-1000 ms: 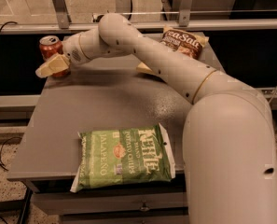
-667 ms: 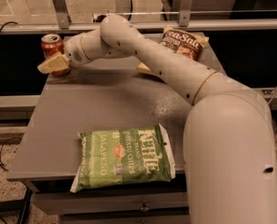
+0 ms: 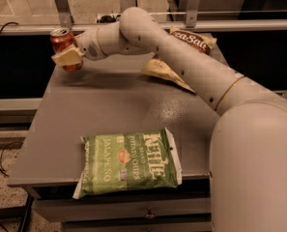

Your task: Knock coke can over

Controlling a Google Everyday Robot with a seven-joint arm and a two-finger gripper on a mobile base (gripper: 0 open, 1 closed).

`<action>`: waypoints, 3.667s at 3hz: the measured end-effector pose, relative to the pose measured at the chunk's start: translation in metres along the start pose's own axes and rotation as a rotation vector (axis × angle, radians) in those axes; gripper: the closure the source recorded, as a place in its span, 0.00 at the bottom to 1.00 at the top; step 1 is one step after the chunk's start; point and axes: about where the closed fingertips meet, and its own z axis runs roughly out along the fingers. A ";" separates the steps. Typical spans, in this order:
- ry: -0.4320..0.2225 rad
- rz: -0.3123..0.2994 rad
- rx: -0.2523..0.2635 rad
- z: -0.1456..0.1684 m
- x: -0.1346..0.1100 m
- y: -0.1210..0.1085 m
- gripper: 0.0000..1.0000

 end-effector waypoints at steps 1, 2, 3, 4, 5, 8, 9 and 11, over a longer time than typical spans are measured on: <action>0.059 -0.049 0.030 -0.039 -0.005 0.000 1.00; 0.189 -0.112 0.067 -0.076 -0.013 -0.001 1.00; 0.373 -0.156 0.098 -0.113 -0.008 -0.006 1.00; 0.534 -0.171 0.099 -0.138 0.007 -0.008 1.00; 0.662 -0.165 0.098 -0.162 0.023 -0.001 1.00; 0.840 -0.172 -0.110 -0.150 0.067 0.060 0.92; 0.864 -0.181 -0.182 -0.135 0.077 0.075 0.69; 0.872 -0.199 -0.255 -0.116 0.086 0.092 0.22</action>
Offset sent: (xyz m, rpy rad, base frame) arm -0.0161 -0.1344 0.0633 -0.4498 -0.1474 -0.0959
